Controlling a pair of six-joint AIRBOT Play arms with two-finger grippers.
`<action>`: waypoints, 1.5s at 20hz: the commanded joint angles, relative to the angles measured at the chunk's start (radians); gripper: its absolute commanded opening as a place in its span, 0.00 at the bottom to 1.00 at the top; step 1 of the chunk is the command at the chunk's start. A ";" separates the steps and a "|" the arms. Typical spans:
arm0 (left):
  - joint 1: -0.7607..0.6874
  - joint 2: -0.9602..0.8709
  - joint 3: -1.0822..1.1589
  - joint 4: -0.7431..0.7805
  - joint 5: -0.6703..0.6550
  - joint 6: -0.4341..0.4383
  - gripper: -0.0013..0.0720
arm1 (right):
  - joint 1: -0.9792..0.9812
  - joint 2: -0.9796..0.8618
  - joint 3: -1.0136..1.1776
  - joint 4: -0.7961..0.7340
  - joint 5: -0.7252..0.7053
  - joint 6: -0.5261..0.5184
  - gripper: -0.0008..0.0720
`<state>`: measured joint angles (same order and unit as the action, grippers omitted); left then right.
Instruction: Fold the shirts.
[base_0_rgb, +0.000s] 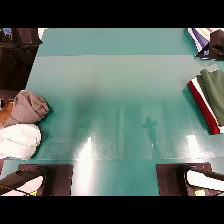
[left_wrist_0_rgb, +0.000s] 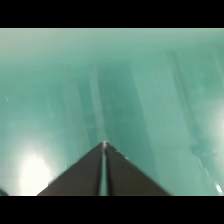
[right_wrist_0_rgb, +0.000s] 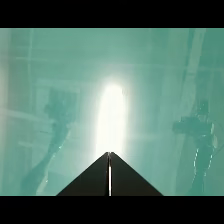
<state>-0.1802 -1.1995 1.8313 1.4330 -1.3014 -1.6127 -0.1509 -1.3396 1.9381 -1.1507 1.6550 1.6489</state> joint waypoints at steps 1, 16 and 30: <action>0.000 -0.007 -0.002 0.093 -0.046 0.013 0.71 | 0.000 0.001 0.000 0.004 -0.060 0.000 0.04; 0.371 -0.014 -0.745 0.341 0.129 -0.168 1.00 | 0.008 0.000 0.000 0.006 -0.047 0.000 0.04; 0.280 -0.037 -0.466 0.224 0.087 -0.035 0.06 | 0.048 0.015 0.001 0.007 -0.076 0.000 0.04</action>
<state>0.1520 -1.2644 1.2255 1.7138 -1.1892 -1.7325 -0.1024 -1.3334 1.9381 -1.1450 1.6032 1.6493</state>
